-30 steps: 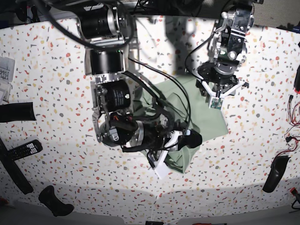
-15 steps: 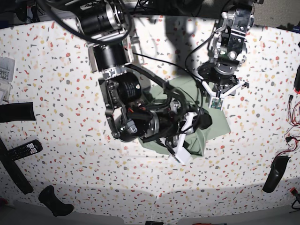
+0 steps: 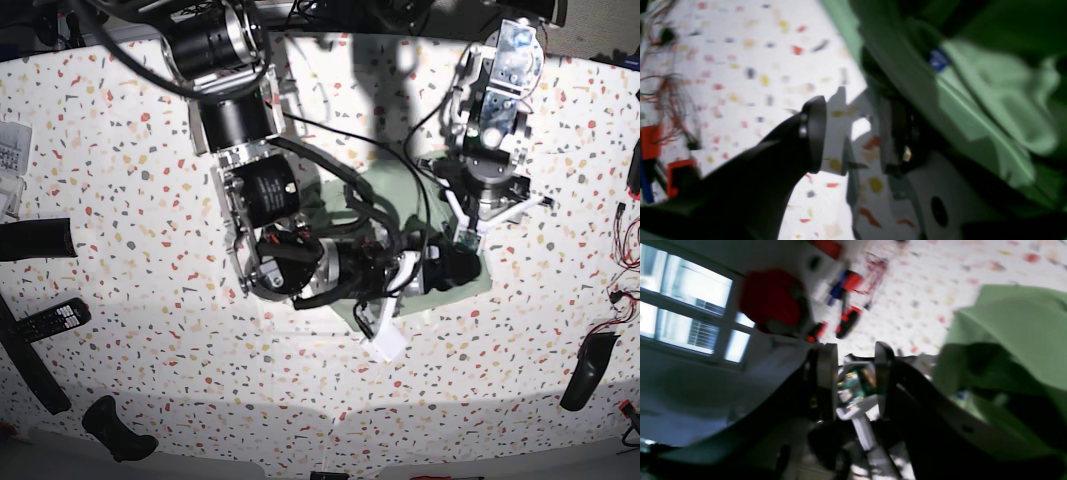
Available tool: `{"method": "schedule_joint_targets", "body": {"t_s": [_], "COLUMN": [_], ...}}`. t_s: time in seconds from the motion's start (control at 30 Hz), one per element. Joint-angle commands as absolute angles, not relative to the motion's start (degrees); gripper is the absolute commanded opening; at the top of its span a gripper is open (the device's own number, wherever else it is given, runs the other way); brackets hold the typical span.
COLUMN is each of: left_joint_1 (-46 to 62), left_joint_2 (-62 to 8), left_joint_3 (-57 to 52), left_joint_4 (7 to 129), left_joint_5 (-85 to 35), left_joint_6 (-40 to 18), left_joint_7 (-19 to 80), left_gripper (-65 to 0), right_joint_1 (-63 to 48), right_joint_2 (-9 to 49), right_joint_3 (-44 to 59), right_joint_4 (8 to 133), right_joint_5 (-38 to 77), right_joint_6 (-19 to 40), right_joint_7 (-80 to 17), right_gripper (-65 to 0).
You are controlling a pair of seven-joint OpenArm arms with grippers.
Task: Fold the T-shirt properly
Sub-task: 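Fold the held end over toward the left gripper with the right gripper, then lift the folded bundle with both grippers and pull it together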
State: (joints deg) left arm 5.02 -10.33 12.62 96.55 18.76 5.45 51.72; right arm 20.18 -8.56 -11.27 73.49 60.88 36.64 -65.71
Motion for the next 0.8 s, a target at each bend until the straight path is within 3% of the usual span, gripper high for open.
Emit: {"method": "schedule_joint_targets", "body": {"t_s": [0.0, 0.37, 0.6, 0.77], "left_joint_1": [3.9, 3.5, 3.8, 5.9], "left_joint_2": [-10.4, -14.8, -19.2, -19.2], "left_joint_3": [12.4, 12.4, 12.4, 12.5], "left_joint_4": [98.0, 102.1, 116.5, 119.7], "left_joint_5": [19.8, 24.0, 21.8, 2.5], "left_joint_6": [6.5, 8.5, 11.6, 12.1], "left_joint_7": [51.0, 51.2, 55.7, 50.8], "left_gripper": [-41.5, -41.5, -41.5, -41.5], "right_joint_1": [21.8, 27.7, 32.4, 31.9], "right_joint_2": [-9.0, -9.0, -9.0, -9.0], "right_joint_3": [-11.3, -11.2, -6.5, 1.1], "right_joint_4": [74.4, 74.4, 74.4, 74.4], "right_joint_5": [64.2, 62.3, 43.0, 26.6], "right_joint_6": [37.9, 40.0, 40.0, 40.0], "right_joint_7": [-64.7, -64.6, -58.2, -53.5], "right_gripper": [-46.9, -46.9, -47.0, -47.0]}}
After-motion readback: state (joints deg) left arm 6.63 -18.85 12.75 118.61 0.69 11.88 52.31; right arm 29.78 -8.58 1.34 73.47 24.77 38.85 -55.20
